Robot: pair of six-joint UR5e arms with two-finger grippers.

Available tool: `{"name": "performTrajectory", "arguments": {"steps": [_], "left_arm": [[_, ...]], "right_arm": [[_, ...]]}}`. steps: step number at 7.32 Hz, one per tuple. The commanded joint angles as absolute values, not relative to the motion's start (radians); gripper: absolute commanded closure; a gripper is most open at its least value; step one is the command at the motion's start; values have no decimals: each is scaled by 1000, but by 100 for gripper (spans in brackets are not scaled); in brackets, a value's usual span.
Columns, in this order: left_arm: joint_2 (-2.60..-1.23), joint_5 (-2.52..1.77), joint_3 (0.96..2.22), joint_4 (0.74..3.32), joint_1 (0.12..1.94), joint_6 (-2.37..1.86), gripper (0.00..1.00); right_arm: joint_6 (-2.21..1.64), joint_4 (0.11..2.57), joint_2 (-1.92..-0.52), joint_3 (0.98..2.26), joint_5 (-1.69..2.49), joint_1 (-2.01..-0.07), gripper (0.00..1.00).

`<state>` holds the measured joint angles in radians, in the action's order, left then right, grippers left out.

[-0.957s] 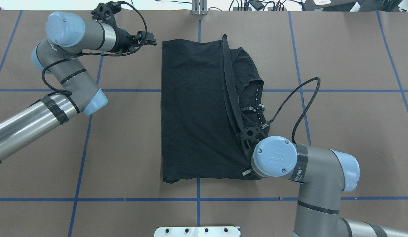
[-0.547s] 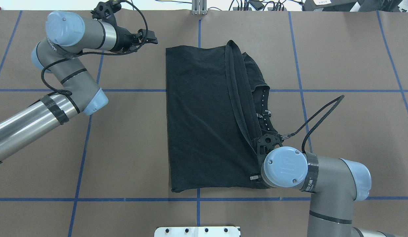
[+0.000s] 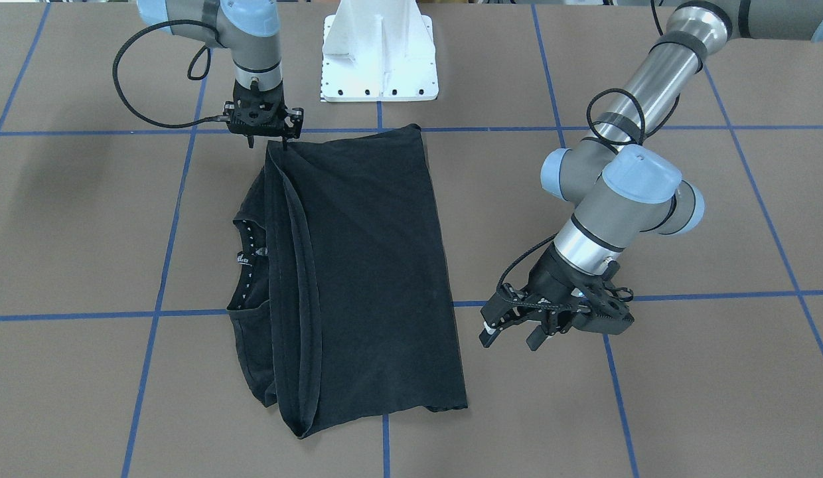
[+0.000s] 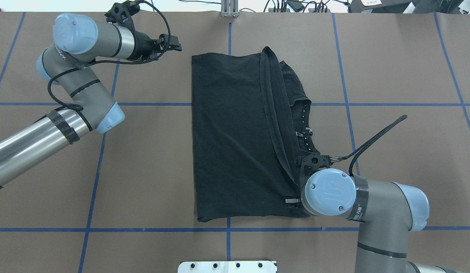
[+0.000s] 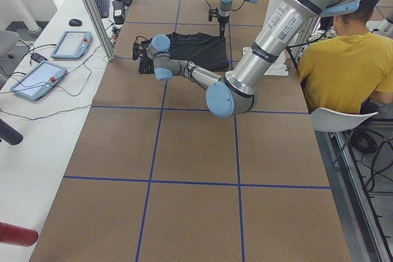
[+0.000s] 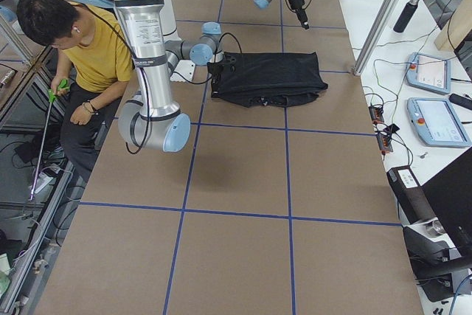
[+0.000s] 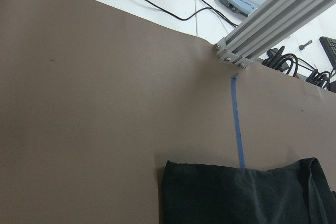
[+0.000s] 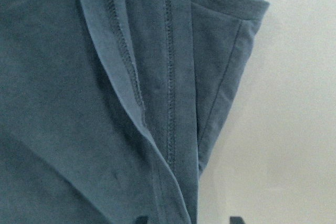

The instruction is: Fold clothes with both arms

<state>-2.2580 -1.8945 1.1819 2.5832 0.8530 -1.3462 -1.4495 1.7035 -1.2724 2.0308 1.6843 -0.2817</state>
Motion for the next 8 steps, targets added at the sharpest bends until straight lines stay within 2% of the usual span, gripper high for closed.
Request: {"name": "performTrajectory", "arguments": {"steps": [1,2,4,6,8], "left_arm": [[-2258,-1894,1181,2583,853,-1347,0],[-2258,-1894,1180,2583,851,-1345,0],[-2258,-1894,1180,2582,851,-1345,0],[-2258,-1894,1180,2583,851,-1345,0],[-2258,-1894,1178,2583,851,-1345,0]], "right_arm": [[-1789,1608,-1275,2025,1664,-285,31],[-1948,1535,-1288,2004,1649,-287,34],[-2035,1514,-1289,1974,1638,-287,36],[-2037,1514,-1289,1971,1634,-288,36],[-2034,1522,-1292,1977,1635,-290,31]]}}
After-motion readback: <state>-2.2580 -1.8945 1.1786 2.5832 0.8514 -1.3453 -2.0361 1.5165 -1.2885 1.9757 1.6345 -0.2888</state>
